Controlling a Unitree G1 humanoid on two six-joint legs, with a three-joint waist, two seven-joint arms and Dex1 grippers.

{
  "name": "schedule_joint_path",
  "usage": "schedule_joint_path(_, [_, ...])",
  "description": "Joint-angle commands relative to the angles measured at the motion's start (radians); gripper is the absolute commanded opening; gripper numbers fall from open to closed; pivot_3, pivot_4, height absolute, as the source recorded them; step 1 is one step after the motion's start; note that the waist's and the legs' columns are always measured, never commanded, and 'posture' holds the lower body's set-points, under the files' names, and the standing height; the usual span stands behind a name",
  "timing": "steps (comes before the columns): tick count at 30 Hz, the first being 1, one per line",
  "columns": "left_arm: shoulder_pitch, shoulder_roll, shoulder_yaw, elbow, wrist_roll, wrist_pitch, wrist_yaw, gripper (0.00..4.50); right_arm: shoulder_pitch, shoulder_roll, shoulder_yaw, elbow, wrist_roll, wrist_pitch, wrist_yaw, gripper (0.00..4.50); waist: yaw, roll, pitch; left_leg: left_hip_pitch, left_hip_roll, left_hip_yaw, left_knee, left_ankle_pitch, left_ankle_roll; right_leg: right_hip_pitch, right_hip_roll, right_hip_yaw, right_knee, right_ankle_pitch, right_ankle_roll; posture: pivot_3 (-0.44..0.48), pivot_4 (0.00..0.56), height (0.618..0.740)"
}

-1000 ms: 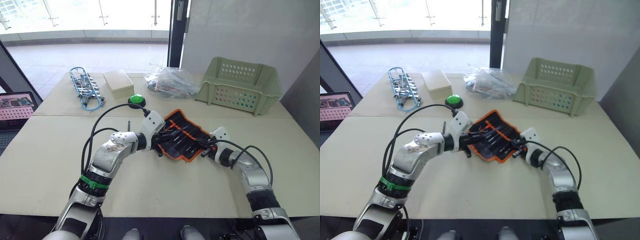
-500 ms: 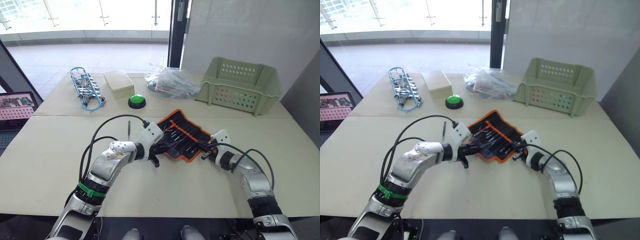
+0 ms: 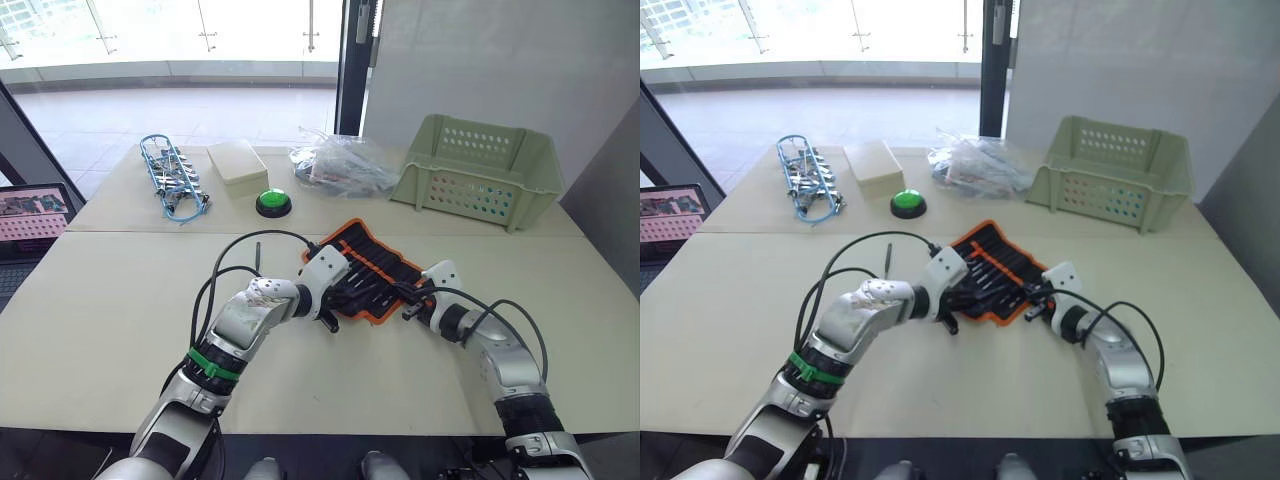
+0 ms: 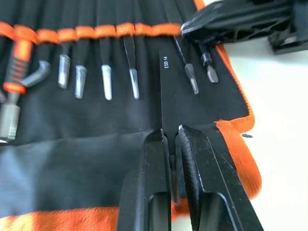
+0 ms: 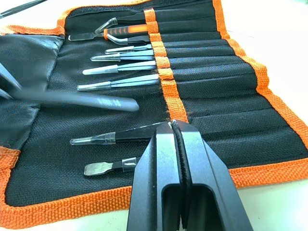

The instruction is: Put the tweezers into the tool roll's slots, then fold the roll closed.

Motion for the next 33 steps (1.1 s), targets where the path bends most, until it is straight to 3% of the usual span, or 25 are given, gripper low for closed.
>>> schedule_joint_path(1, [-0.043,-0.029,0.009,0.024,0.02,-0.037,0.019,0.02,0.017,0.001,0.003,0.008,-0.007,0.023,-0.005,0.0,0.0,0.0,0.0,0.0,0.0,0.0,0.0,0.0,0.0,0.0,0.0,0.0,0.0,0.0,0.0,0.0,0.15,0.74])
schedule_joint_path(15, [-0.057,-0.08,0.044,0.136,0.055,-0.063,0.071,0.02,0.032,-0.001,0.007,-0.013,-0.009,0.035,-0.016,0.0,0.0,0.0,0.0,0.0,0.0,0.0,0.0,0.0,0.0,0.0,0.0,0.0,0.0,0.0,0.0,0.0,0.15,0.74])
schedule_joint_path(33, [-0.048,-0.047,0.048,0.026,0.033,0.058,0.057,0.02,0.023,0.01,0.016,0.009,-0.012,0.03,-0.018,0.0,-0.003,0.0,0.0,0.001,0.0,0.0,0.0,0.0,0.0,0.0,0.0,0.0,0.001,0.0,0.0,0.0,0.15,0.74])
